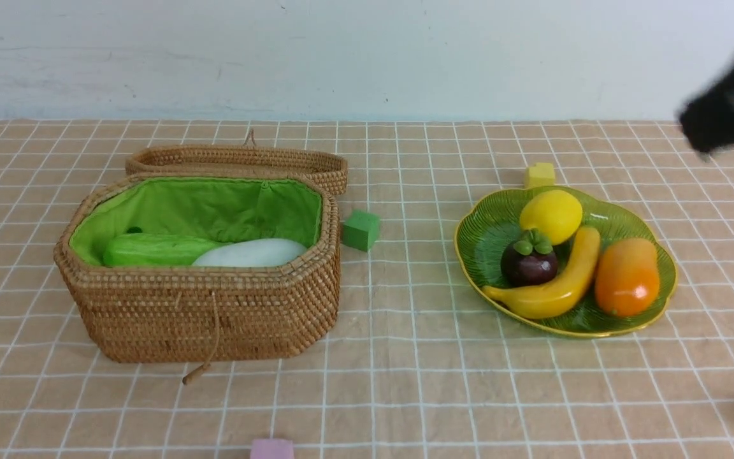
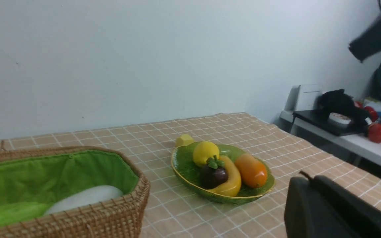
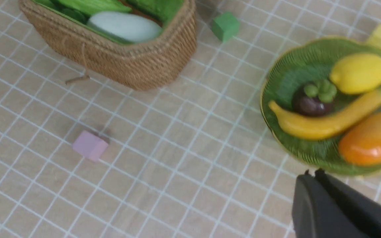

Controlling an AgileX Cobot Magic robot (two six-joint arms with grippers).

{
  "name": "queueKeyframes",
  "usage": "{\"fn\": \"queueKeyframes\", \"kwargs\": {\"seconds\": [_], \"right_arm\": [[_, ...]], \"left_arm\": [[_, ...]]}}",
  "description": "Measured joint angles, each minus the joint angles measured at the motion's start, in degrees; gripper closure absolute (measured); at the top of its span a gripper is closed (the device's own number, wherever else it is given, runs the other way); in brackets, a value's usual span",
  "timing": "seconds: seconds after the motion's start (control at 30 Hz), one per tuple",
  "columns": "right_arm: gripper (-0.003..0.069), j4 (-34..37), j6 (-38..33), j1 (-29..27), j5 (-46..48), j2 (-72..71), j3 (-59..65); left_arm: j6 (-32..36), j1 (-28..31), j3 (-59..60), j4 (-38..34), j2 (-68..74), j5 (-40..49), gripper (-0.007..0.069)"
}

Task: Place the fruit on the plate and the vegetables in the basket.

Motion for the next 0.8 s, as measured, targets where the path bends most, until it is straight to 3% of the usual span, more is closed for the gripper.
{"fn": "queueKeyframes", "kwargs": {"seconds": [0.13,0.37,0.53,0.8], "right_arm": [[0.067,-2.2,7.2,0.0,-1.9,-15.5,16.9],[0.0666,-4.3,10.7,0.0,-11.4,-31.2,35.9],[0.0661,-4.4,11.1,0.0,-16.9,-34.8,43.4],[0.0655,-4.5,11.1,0.0,-17.3,-35.1,49.3]], "left_arm": [[0.0,0.0,5.6,-2.6,-2.2,-3.9,0.0638],[0.0,0.0,9.1,-3.0,-2.2,-3.9,0.0638],[0.0,0.0,10.6,-3.0,-2.2,-3.2,0.0638],[0.0,0.0,10.7,-3.0,-2.2,-2.5,0.0637]]}}
